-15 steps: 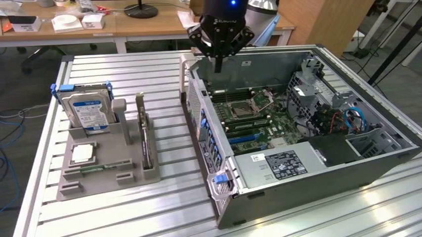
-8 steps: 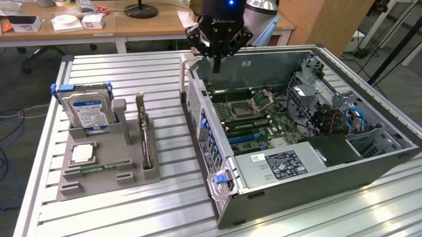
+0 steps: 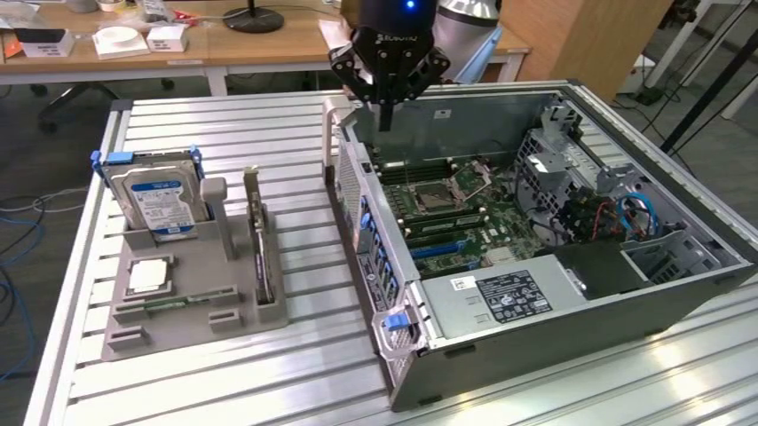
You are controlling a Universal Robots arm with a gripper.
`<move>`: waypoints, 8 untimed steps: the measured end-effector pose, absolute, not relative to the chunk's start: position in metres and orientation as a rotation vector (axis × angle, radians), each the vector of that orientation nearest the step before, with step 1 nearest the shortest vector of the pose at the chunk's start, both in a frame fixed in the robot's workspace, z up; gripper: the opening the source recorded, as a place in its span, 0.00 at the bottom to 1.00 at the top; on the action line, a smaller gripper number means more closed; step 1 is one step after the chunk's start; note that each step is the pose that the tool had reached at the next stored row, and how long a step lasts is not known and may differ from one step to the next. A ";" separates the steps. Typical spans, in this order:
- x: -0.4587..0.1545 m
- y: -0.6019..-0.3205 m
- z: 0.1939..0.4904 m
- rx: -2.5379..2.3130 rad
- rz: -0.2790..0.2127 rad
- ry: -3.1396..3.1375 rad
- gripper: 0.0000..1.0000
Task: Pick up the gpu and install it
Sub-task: 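Reach for the gpu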
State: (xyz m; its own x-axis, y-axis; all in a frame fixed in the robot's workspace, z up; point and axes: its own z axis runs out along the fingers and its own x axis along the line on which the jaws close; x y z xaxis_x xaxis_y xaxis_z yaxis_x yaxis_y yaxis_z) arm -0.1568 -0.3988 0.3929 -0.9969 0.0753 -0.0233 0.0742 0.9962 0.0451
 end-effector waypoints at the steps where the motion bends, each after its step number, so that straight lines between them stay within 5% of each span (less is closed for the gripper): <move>1: -0.157 -0.399 0.393 0.117 0.069 3.114 0.11; 8: -0.162 -0.399 0.393 0.117 0.069 3.114 0.11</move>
